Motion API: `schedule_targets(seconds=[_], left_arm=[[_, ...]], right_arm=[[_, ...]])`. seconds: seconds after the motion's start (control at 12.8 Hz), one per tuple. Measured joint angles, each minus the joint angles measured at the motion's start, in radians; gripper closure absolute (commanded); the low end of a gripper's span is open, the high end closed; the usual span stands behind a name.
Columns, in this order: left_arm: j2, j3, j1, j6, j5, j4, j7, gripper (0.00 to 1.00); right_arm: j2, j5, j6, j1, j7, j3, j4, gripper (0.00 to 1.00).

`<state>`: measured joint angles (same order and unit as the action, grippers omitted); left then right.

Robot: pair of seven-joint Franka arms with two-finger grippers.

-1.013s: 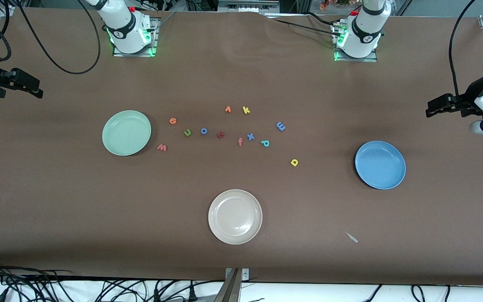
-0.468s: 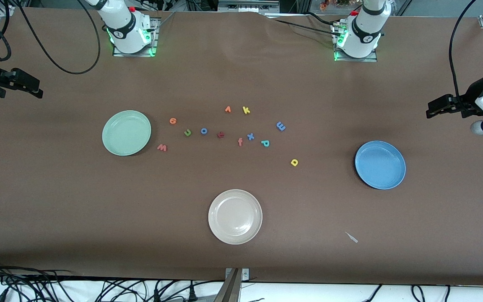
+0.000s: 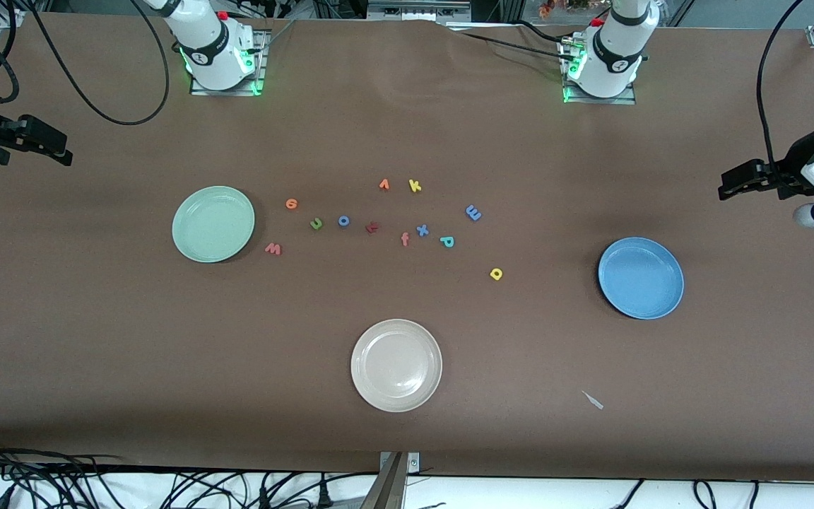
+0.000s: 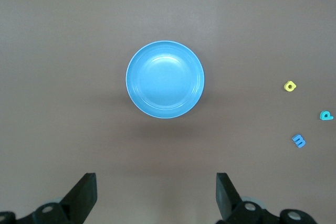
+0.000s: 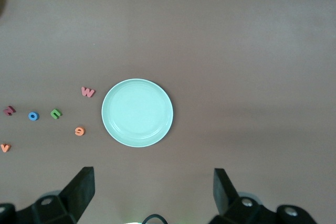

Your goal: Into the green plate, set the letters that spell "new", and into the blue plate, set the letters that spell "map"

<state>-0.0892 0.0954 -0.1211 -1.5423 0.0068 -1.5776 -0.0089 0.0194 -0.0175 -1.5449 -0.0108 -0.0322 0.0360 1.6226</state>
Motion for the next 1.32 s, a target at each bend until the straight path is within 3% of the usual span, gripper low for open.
schedule_targets(seconds=[1.32], left_arm=[[-0.007,0.000,0.000,-0.013,0.000,0.000,0.000,0.00]], right_arm=[[0.000,0.000,0.000,0.000,0.000,0.000,0.000,0.00]])
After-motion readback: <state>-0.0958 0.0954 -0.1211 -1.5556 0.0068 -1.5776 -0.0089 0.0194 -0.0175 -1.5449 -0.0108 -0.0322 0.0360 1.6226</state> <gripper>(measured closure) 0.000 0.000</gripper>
